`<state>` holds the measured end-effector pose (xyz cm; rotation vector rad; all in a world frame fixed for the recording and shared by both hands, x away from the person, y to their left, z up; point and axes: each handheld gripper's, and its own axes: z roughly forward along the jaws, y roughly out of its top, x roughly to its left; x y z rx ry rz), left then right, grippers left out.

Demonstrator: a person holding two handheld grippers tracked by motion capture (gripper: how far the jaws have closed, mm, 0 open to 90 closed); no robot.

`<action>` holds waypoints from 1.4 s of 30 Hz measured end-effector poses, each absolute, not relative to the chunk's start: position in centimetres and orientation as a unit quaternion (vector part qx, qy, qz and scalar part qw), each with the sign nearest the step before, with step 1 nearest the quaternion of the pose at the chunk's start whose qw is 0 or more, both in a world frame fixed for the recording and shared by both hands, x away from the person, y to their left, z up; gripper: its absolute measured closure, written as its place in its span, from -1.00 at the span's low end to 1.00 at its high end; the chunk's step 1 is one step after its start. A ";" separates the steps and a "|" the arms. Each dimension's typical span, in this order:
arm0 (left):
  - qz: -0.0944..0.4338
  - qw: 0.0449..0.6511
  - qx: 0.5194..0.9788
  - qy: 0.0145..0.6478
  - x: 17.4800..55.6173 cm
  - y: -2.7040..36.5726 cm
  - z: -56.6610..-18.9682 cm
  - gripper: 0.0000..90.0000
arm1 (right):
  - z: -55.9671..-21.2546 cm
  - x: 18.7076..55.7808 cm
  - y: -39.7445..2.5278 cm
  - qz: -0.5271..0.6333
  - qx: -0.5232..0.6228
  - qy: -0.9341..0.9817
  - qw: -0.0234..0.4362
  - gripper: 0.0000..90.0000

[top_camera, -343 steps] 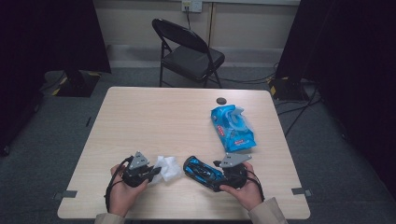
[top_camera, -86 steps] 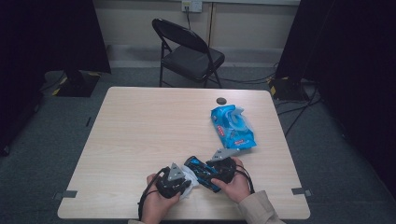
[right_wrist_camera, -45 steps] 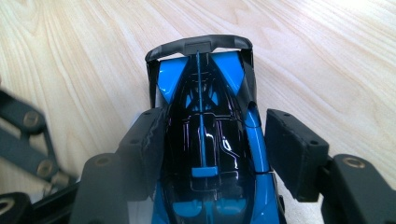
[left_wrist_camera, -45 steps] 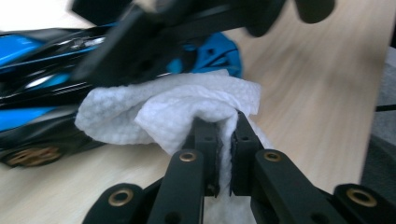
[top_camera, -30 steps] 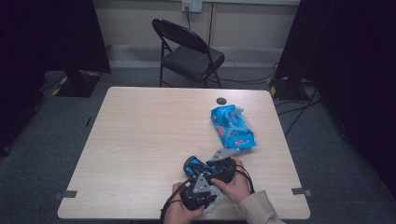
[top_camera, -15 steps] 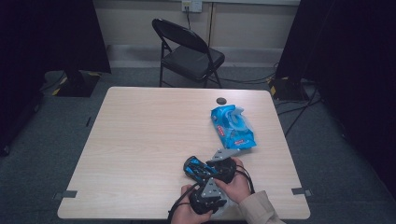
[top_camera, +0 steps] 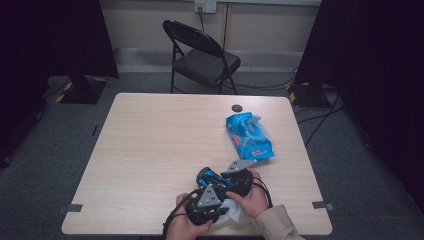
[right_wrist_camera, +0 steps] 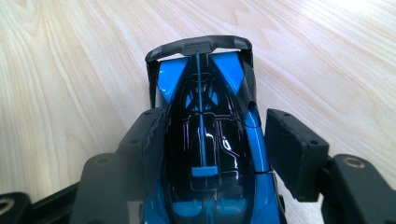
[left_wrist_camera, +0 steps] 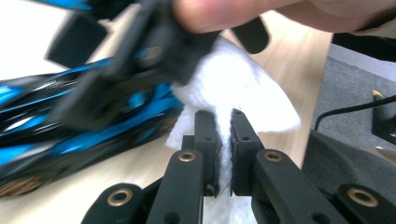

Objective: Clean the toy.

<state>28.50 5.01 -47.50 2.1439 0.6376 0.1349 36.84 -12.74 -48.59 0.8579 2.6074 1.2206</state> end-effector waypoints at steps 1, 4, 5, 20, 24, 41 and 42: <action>0.057 0.436 0.859 0.261 28.6 5.5 -47.4 0.88 | -48.6 36.9 -12.7 0.405 0.285 0.866 0.069 -0.13; 0.069 0.437 0.854 0.274 28.9 6.9 -47.1 0.88 | -48.6 36.9 -12.7 0.405 0.285 0.866 0.068 -0.13; 0.072 0.437 0.853 0.278 29.1 7.4 -47.1 0.88 | -48.6 36.9 -12.7 0.405 0.285 0.866 0.069 -0.13; 0.132 0.415 0.820 0.372 31.4 13.9 -47.4 0.88 | -48.5 36.9 -12.7 0.403 0.285 0.867 0.068 -0.13; 0.141 0.393 0.818 0.395 32.0 14.6 -48.3 0.88 | -48.6 36.9 -12.7 0.404 0.285 0.867 0.067 -0.13; 0.128 0.375 0.834 0.383 32.9 11.0 -49.7 0.87 | -48.6 36.9 -12.7 0.404 0.284 0.867 0.068 -0.13; 0.128 0.373 0.835 0.383 32.9 10.9 -49.6 0.87 | -48.6 36.9 -12.7 0.404 0.284 0.867 0.068 -0.13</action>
